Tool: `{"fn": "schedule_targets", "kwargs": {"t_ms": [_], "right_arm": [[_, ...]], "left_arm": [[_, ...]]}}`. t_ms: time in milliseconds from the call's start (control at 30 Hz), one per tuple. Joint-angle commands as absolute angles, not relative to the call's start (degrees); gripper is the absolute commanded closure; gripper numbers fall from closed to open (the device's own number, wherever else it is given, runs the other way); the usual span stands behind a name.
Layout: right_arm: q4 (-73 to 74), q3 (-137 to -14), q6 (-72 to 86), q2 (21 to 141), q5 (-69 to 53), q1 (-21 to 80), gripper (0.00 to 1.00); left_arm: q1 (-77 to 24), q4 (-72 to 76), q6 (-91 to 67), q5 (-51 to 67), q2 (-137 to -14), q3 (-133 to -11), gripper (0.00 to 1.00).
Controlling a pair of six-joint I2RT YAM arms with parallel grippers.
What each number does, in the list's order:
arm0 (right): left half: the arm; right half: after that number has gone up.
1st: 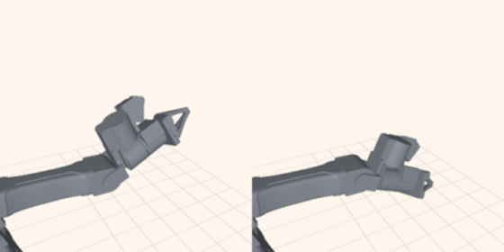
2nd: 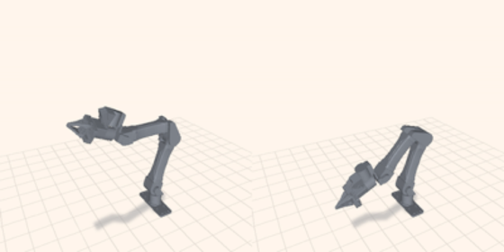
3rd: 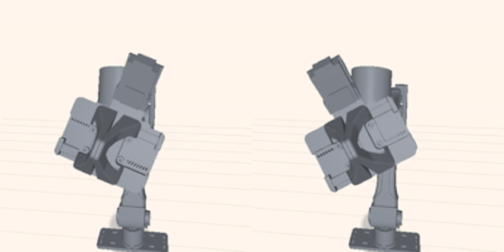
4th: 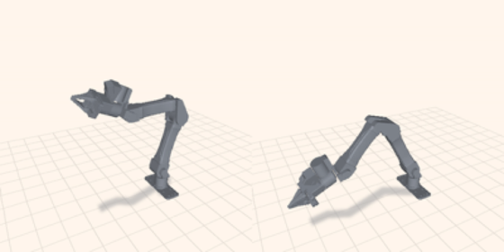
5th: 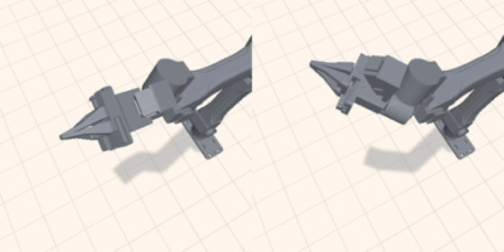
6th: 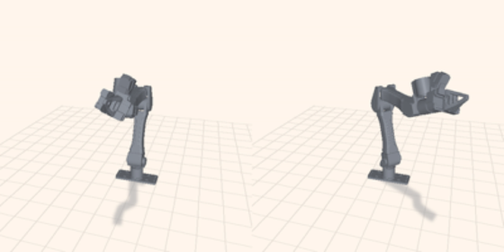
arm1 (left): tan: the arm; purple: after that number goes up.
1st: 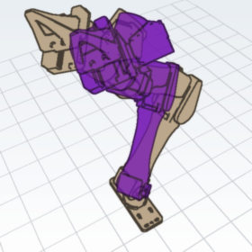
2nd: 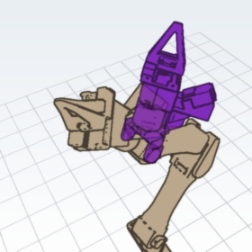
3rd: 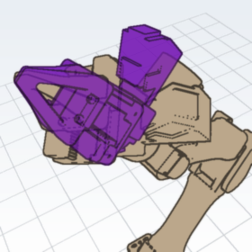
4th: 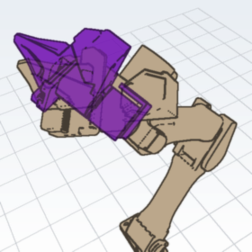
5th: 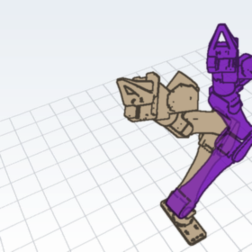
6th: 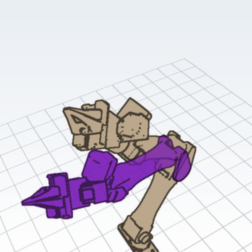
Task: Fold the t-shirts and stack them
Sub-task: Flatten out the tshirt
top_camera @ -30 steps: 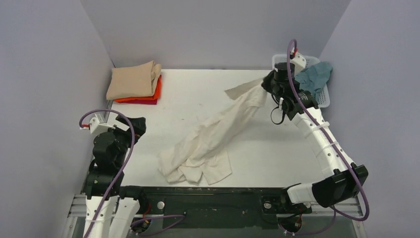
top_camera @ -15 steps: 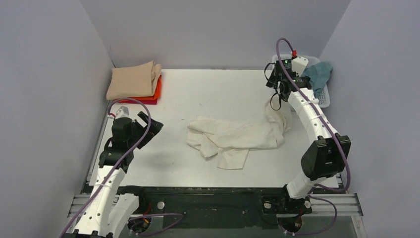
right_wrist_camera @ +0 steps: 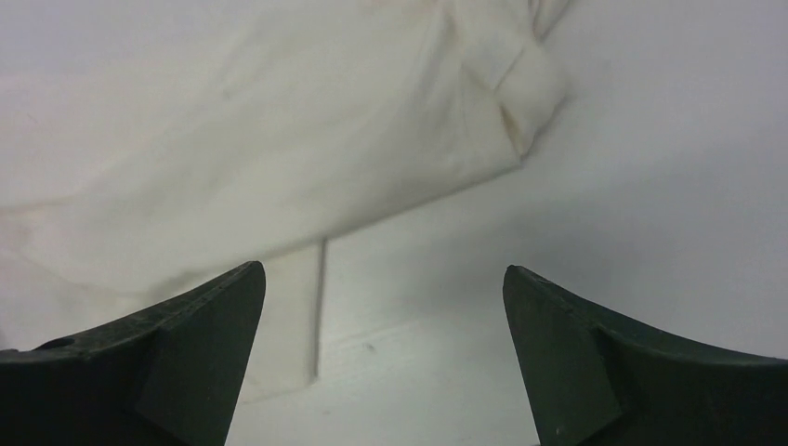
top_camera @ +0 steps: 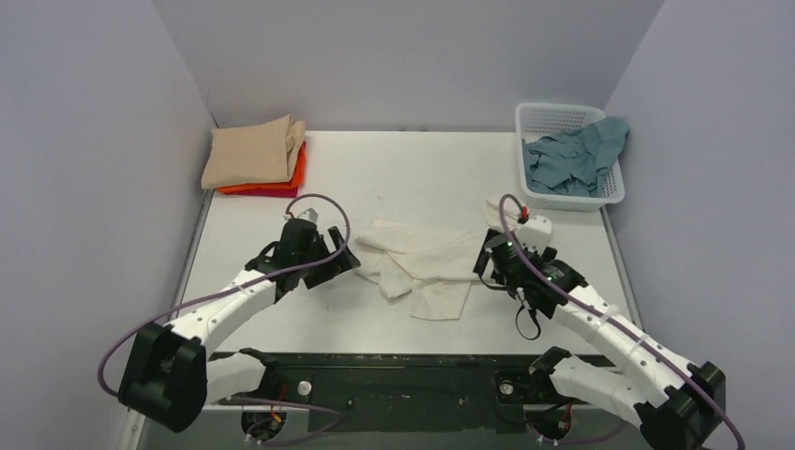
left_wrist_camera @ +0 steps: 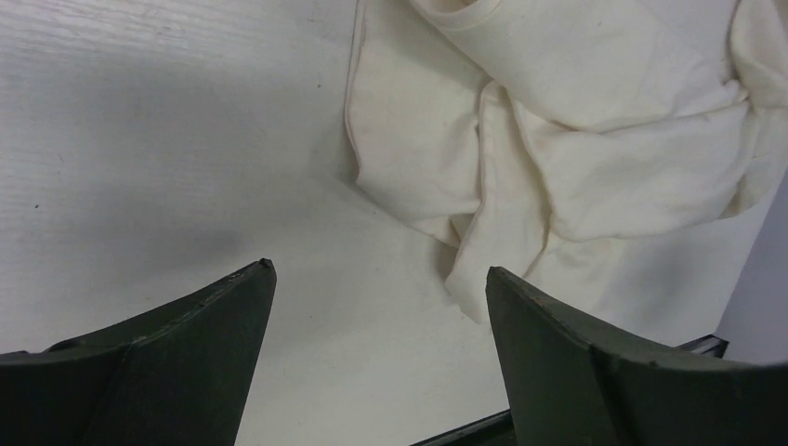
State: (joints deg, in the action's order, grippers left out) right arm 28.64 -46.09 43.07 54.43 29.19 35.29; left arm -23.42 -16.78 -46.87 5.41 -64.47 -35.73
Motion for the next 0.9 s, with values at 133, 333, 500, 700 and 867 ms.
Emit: {"fn": "schedule_targets", "kwargs": {"t_ms": [133, 333, 500, 700, 867], "right_arm": [[19.58, -33.82, 54.42, 60.57, 23.07, 44.41, 0.08], [12.69, -34.79, 57.16, 71.61, 22.84, 49.00, 0.14], [11.64, -37.02, 60.56, 79.53, 22.83, 52.64, 0.17], [11.91, -38.77, 62.94, 85.44, 24.46, 56.02, 0.34], [12.26, -38.43, 63.22, 83.12, 28.99, 57.18, 0.97]], "left_arm": [[-26.87, -6.75, -45.23, 3.24, -82.02, -40.46, 0.18], [-28.25, -2.37, -46.14, 3.66, -88.14, -40.77, 0.27], [-30.32, -1.07, -46.47, 2.87, -90.47, -40.76, 0.45], [-31.55, 2.09, -45.65, 4.11, -90.00, -40.27, 1.00], [-31.69, 0.12, -44.24, 0.87, -81.72, -37.38, 1.00]]}}
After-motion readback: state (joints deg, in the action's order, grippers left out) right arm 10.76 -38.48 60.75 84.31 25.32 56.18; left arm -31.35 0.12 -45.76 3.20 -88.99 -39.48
